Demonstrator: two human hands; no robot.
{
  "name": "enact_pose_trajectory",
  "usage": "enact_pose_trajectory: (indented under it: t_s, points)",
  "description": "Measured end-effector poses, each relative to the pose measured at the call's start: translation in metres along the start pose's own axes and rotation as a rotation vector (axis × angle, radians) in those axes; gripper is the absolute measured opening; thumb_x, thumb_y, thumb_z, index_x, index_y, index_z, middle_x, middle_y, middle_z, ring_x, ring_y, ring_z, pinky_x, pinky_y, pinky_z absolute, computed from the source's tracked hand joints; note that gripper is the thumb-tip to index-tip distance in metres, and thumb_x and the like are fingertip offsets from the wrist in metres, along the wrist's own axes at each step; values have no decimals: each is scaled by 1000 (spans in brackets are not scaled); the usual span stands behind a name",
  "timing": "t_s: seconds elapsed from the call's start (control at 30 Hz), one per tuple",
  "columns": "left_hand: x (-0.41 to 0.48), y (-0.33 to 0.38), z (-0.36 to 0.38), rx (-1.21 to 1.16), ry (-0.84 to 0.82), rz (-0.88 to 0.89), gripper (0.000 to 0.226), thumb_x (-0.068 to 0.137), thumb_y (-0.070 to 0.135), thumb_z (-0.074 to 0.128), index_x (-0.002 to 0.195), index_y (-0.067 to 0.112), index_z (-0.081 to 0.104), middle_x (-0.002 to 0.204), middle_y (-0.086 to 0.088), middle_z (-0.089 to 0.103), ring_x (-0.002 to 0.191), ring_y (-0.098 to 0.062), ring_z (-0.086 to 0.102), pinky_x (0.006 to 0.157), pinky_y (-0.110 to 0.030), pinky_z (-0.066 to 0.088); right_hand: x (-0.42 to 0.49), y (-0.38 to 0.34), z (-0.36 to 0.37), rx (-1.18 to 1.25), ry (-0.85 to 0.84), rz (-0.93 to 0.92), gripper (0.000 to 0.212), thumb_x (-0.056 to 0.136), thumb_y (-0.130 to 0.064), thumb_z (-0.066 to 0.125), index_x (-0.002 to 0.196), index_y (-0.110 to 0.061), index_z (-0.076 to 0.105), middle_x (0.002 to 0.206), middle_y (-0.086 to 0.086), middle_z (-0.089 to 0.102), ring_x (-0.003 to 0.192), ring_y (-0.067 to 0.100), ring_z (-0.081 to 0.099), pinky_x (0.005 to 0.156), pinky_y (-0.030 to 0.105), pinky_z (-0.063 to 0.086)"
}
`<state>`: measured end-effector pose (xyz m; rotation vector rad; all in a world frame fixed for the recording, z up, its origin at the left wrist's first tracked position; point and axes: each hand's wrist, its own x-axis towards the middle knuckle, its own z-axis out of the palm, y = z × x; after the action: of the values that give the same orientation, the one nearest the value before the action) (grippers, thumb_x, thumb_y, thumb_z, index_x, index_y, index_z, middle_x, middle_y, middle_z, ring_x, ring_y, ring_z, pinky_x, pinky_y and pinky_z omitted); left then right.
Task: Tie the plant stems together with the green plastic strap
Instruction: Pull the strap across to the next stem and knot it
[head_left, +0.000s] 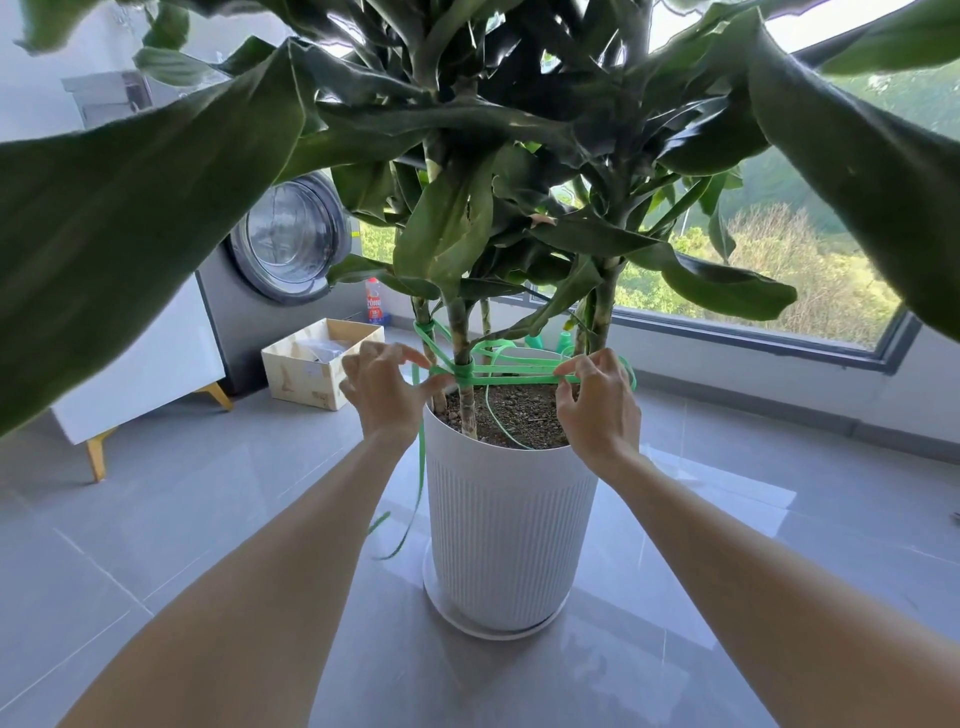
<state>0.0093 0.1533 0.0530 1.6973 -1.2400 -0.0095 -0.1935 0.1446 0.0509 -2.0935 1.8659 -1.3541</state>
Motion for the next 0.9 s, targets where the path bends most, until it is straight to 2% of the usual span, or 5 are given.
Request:
enact_pose_trajectory:
  t_s: [0.3, 0.5, 0.6, 0.77, 0.9]
  points:
    - [-6, 2, 4, -370, -156, -177, 23, 70, 22, 81, 92, 17, 77, 95, -1, 70, 88, -15, 59, 75, -21, 40, 7, -5, 9, 5, 11, -37, 14, 89, -17, 58, 97, -16, 69, 106, 1, 58, 108, 20, 48, 90, 41, 45]
    - [-12, 5, 3, -634, -305, -353, 30, 78, 15, 75, 107, 9, 71, 95, 1, 66, 81, 0, 53, 83, -18, 36, 11, -6, 13, -1, 15, -46, 15, 90, -18, 56, 98, -18, 69, 104, -1, 63, 107, 19, 47, 92, 36, 40]
    - [-12, 5, 2, -630, -355, -322, 31, 83, 13, 70, 114, 8, 67, 97, 2, 63, 73, 6, 49, 74, -11, 38, 13, -7, 14, 4, 16, -27, 16, 90, -17, 55, 98, -18, 68, 106, -1, 64, 109, 19, 46, 93, 35, 37]
    - [-10, 5, -1, -619, -498, -316, 33, 90, 16, 61, 123, 14, 61, 110, 6, 59, 102, -8, 49, 101, -29, 38, 15, -10, 15, 20, 25, -15, 16, 90, -15, 56, 99, -17, 69, 108, 0, 66, 110, 20, 47, 94, 37, 39]
    - [-5, 4, -1, -605, -642, -322, 34, 94, 20, 54, 128, 22, 56, 114, 6, 58, 108, -9, 47, 91, -28, 37, 17, -9, 16, 25, 18, -20, 16, 90, -15, 55, 100, -17, 68, 104, 1, 66, 105, 21, 50, 96, 36, 39]
